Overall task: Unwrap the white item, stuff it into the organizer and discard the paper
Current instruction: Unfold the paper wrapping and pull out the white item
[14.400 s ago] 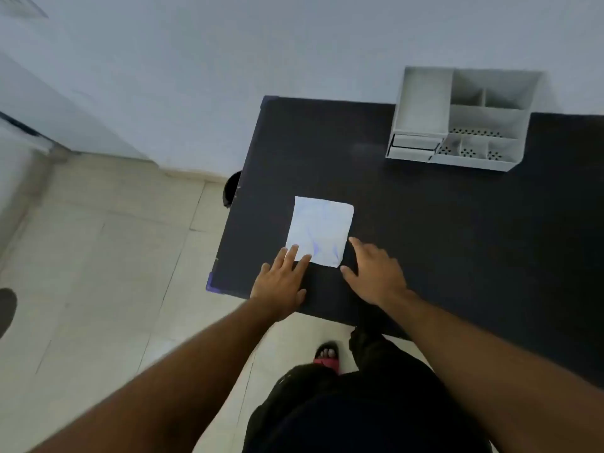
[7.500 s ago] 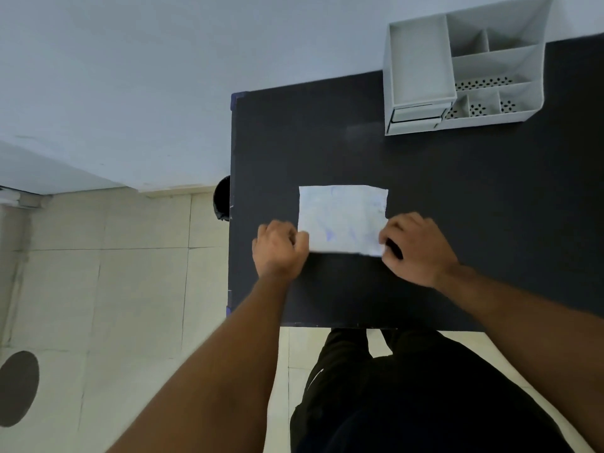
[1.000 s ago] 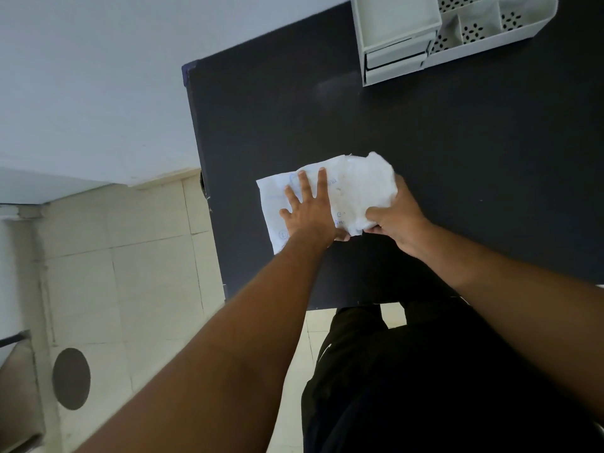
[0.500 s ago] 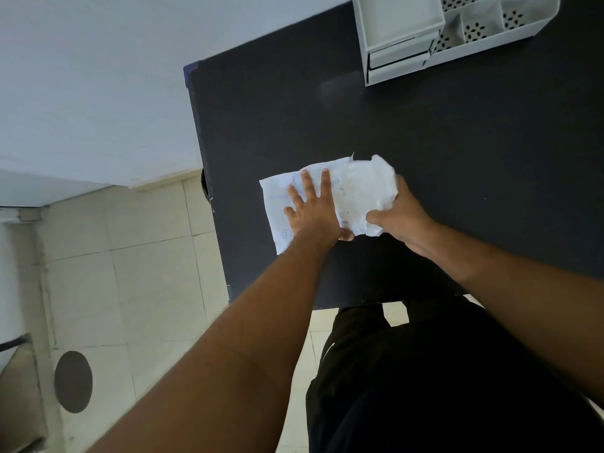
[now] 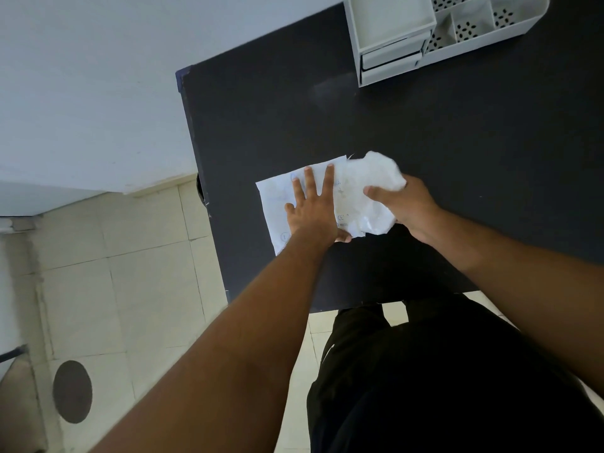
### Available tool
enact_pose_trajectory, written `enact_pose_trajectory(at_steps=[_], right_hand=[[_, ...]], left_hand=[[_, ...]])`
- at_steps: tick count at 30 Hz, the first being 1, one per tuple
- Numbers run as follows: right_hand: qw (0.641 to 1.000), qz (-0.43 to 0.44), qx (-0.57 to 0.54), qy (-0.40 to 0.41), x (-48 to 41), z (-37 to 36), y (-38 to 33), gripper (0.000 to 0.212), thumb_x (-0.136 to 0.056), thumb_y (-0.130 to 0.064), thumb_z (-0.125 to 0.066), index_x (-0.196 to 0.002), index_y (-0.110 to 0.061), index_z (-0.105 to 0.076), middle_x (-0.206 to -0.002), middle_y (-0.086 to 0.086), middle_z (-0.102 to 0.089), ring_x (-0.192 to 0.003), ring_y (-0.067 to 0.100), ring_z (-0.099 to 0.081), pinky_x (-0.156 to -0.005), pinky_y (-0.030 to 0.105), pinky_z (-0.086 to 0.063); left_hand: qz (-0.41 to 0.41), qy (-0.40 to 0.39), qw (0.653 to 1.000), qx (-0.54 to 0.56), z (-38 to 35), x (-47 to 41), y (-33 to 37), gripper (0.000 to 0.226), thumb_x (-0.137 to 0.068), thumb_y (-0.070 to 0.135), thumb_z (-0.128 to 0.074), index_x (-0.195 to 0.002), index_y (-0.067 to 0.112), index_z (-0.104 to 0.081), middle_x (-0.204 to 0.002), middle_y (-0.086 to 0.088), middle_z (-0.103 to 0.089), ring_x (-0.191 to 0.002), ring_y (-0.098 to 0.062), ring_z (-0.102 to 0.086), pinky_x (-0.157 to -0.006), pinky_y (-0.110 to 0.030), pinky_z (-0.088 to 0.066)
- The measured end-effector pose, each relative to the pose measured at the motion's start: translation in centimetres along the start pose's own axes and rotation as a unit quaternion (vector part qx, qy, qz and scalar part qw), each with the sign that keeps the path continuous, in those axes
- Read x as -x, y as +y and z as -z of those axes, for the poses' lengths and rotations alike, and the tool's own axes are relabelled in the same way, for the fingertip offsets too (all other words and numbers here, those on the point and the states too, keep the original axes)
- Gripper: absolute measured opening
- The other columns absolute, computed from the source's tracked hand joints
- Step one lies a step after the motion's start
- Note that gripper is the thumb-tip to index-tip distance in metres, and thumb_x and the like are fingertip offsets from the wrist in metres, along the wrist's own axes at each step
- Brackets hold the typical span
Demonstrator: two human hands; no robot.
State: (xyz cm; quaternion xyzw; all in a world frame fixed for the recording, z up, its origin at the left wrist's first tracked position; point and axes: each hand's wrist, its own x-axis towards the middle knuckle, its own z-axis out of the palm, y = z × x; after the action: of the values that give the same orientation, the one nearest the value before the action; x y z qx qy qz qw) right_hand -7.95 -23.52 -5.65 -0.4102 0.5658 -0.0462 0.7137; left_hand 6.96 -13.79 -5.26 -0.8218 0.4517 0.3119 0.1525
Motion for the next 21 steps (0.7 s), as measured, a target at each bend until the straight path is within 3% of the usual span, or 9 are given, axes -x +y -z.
enact_pose_trajectory(at_steps=[4, 8, 12, 15, 18, 21], right_hand=[[1.0, -0.007, 0.0, 0.015, -0.3, -0.1, -0.4, 0.021, -0.088, -0.021, -0.071, -0.109, -0.023, -0.068, -0.105, -0.001, -0.074, -0.1, 0.019, -0.071, -0.083, 0.037, -0.059], [0.999, 0.0, -0.01, 0.045, -0.5, -0.5, -1.3, 0.034, -0.085, -0.039, -0.075, -0.114, -0.023, -0.07, -0.106, -0.004, -0.074, -0.097, 0.013, -0.07, -0.082, 0.033, -0.057], [0.995, 0.011, -0.011, 0.097, -0.9, -0.6, -2.2, 0.026, -0.088, -0.029, -0.072, -0.112, -0.018, -0.07, -0.103, -0.003, -0.073, -0.093, 0.013, -0.069, -0.074, 0.029, -0.056], [0.992, 0.021, -0.059, 0.109, -0.9, -0.6, -2.4, 0.022, -0.09, -0.027, -0.069, -0.112, -0.024, -0.069, -0.101, -0.008, -0.071, -0.095, 0.011, -0.068, -0.069, 0.026, -0.053], [0.997, -0.013, -0.061, 0.054, -1.1, -0.4, -1.9, 0.031, -0.085, -0.031, -0.076, -0.115, -0.034, -0.068, -0.114, -0.004, -0.071, -0.103, 0.016, -0.068, -0.085, 0.038, -0.058], [0.997, -0.037, -0.031, 0.057, -1.2, 0.0, -1.4, 0.039, -0.086, -0.021, -0.074, -0.124, -0.023, -0.065, -0.114, 0.001, -0.071, -0.103, 0.021, -0.069, -0.091, 0.044, -0.058]], left_hand=[[-0.006, -0.006, 1.0, -0.013, 0.3, -0.2, 0.0, 0.149, -0.058, 0.058, -0.09, -0.156, 0.034, 0.02, -0.166, -0.012, 0.022, -0.152, -0.044, 0.015, -0.112, -0.063, -0.028], [-0.006, -0.014, 1.0, -0.016, 0.4, -0.3, 0.1, 0.148, -0.059, 0.059, -0.089, -0.156, 0.034, 0.021, -0.165, -0.012, 0.024, -0.151, -0.046, 0.016, -0.113, -0.064, -0.027], [-0.003, -0.012, 1.0, -0.014, 0.4, -0.3, 0.2, 0.149, -0.059, 0.059, -0.089, -0.155, 0.034, 0.021, -0.164, -0.012, 0.025, -0.151, -0.046, 0.016, -0.111, -0.064, -0.029], [-0.004, -0.015, 1.0, -0.008, 0.4, -0.4, 0.2, 0.148, -0.06, 0.058, -0.089, -0.156, 0.034, 0.021, -0.164, -0.012, 0.026, -0.151, -0.046, 0.016, -0.112, -0.064, -0.029], [-0.004, -0.015, 1.0, -0.01, 0.4, -0.4, 0.2, 0.147, -0.06, 0.059, -0.089, -0.156, 0.033, 0.02, -0.164, -0.012, 0.026, -0.151, -0.046, 0.016, -0.112, -0.063, -0.029], [-0.005, -0.011, 1.0, -0.012, 0.3, -0.4, 0.2, 0.148, -0.059, 0.06, -0.089, -0.156, 0.034, 0.019, -0.164, -0.012, 0.025, -0.151, -0.046, 0.015, -0.111, -0.062, -0.032]])
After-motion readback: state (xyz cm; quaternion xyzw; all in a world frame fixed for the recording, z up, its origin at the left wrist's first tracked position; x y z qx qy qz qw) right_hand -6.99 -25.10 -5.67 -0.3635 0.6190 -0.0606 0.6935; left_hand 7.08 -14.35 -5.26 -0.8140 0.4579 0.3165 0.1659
